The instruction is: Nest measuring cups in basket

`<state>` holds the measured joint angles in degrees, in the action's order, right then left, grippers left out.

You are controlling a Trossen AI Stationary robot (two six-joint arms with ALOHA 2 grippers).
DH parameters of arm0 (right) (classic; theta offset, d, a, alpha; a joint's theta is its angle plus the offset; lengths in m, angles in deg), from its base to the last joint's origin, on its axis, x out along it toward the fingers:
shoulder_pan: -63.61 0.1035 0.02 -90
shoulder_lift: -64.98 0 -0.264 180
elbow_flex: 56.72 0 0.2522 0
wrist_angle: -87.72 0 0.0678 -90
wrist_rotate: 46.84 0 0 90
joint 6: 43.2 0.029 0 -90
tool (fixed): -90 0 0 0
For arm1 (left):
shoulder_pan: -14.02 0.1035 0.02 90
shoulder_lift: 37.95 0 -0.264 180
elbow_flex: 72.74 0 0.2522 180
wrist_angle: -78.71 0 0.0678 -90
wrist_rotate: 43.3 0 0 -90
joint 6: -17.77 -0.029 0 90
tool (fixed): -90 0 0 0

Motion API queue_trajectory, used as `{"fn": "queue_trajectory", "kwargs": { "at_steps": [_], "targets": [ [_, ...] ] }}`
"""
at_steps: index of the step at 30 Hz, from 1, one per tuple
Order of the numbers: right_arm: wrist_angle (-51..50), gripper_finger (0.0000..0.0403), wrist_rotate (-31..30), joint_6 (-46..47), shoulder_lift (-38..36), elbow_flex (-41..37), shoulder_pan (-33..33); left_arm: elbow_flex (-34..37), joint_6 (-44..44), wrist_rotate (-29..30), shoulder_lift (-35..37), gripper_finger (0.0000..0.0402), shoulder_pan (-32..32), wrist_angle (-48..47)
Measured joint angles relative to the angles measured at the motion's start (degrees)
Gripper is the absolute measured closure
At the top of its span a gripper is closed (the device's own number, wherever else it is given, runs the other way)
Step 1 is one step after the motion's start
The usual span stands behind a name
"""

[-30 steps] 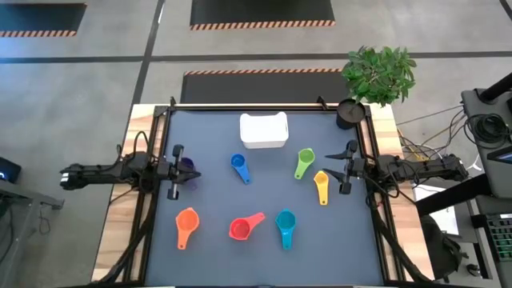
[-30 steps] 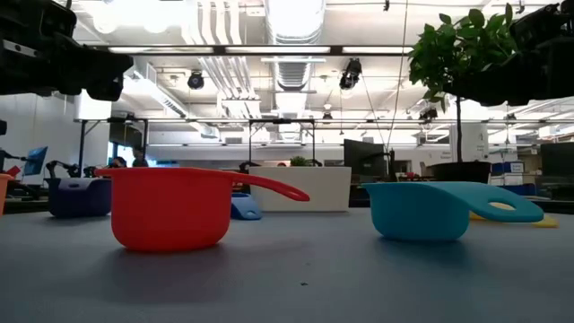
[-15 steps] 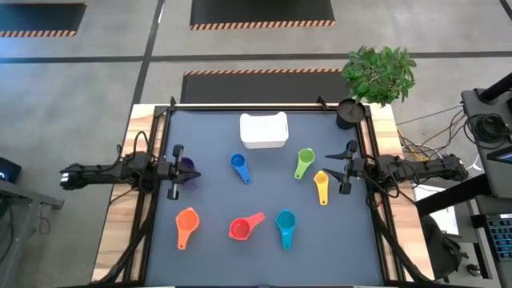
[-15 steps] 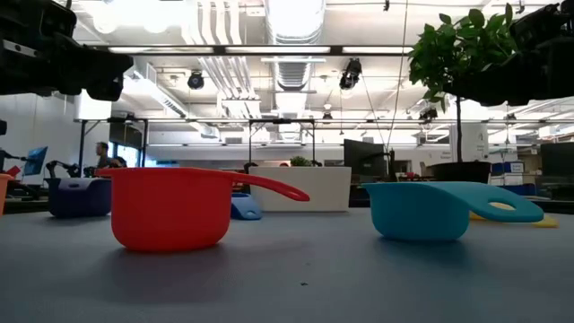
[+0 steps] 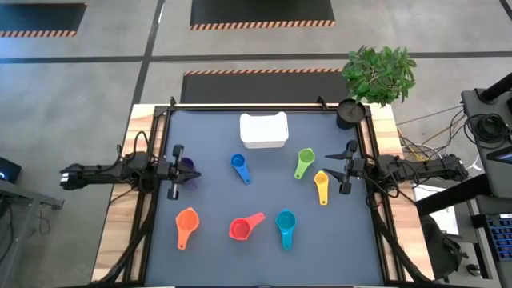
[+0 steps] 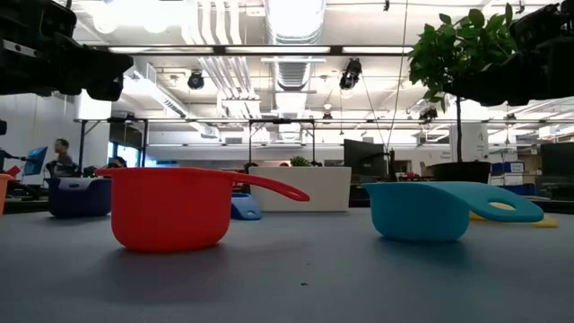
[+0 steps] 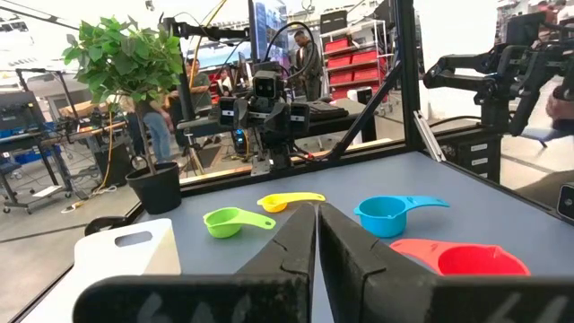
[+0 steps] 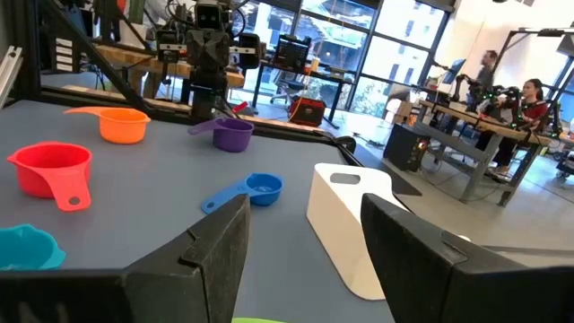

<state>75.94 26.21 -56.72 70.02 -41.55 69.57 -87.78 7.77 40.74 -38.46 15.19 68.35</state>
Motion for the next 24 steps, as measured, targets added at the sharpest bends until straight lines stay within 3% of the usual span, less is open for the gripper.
{"fn": "queue_trajectory", "kwargs": {
  "at_steps": [18, 24],
  "targets": [
    [0.02, 0.0200, 0.02, 0.47, 0.02, -0.02, 0.00, 0.00, -0.01, -0.02, 0.02, 0.0402, -0.01, 0.00],
    [2.67, 0.0200, 0.43, 13.14, 0.02, -0.07, 0.02, 0.00, -0.02, -0.01, 0.02, 0.0402, -0.01, 0.00]
  ]
}}
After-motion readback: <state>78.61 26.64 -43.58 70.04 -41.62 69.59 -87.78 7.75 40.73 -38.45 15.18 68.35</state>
